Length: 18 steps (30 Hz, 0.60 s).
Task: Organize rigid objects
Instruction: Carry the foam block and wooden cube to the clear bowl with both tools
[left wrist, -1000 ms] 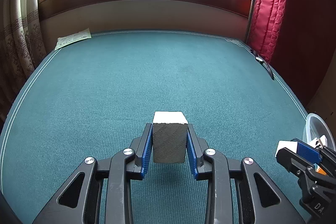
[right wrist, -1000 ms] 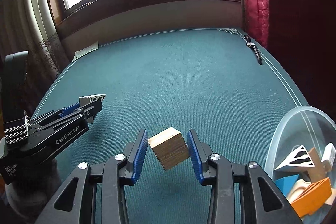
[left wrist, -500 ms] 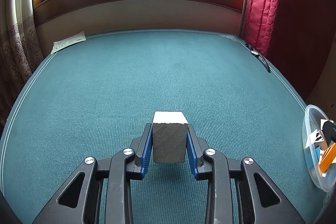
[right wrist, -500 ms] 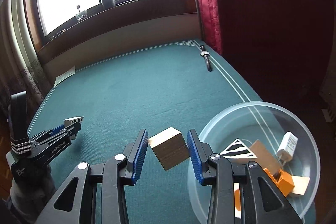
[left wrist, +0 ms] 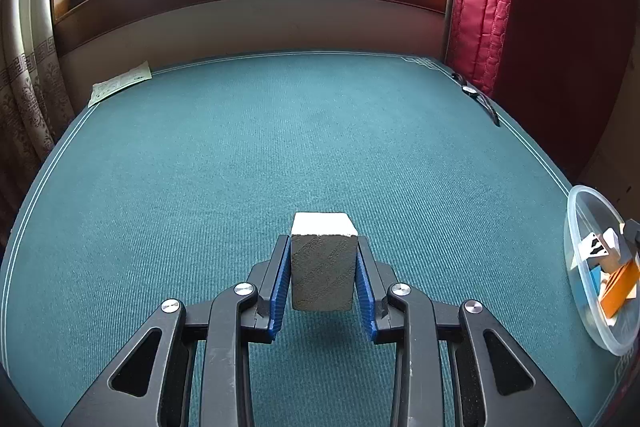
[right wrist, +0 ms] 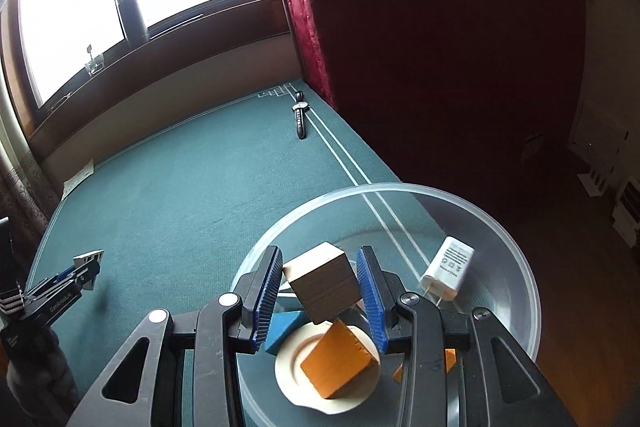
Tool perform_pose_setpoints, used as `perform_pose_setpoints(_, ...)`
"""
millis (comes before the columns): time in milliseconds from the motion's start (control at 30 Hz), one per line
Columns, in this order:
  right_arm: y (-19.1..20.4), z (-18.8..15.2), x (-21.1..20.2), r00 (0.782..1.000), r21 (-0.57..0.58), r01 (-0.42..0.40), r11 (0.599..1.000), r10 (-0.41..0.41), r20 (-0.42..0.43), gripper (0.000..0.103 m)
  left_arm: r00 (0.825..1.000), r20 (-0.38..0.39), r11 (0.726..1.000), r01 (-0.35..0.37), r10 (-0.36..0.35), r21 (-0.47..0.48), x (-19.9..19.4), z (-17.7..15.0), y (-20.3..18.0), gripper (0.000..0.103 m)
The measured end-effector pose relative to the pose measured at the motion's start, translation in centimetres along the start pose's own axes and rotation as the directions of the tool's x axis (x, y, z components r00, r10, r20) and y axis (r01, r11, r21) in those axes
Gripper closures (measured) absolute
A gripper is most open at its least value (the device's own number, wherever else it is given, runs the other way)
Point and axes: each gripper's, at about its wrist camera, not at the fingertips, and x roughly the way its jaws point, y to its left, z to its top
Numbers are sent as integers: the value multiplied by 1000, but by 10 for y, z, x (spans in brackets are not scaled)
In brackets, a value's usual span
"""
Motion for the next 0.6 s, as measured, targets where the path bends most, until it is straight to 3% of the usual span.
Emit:
perform_pose_setpoints(367,-39,-9,-5,1000,49,26,998,-25,-15,62,999,-13,999,36,-35,32,-8,1,-25,72)
perform_pose_setpoints(433,-47,-10,-7,1000,73,25,997,-24,-11,51,999,-14,998,47,-46,47,-9,1,-34,72)
perform_pose_setpoints(500,-56,-10,-10,1000,105,28,994,-29,6,24,998,-19,996,65,-64,64,-10,0,-44,72)
perform_pose_setpoints(600,-67,-12,-15,998,133,49,990,-54,31,19,995,-26,991,96,-94,91,-14,0,-60,72)
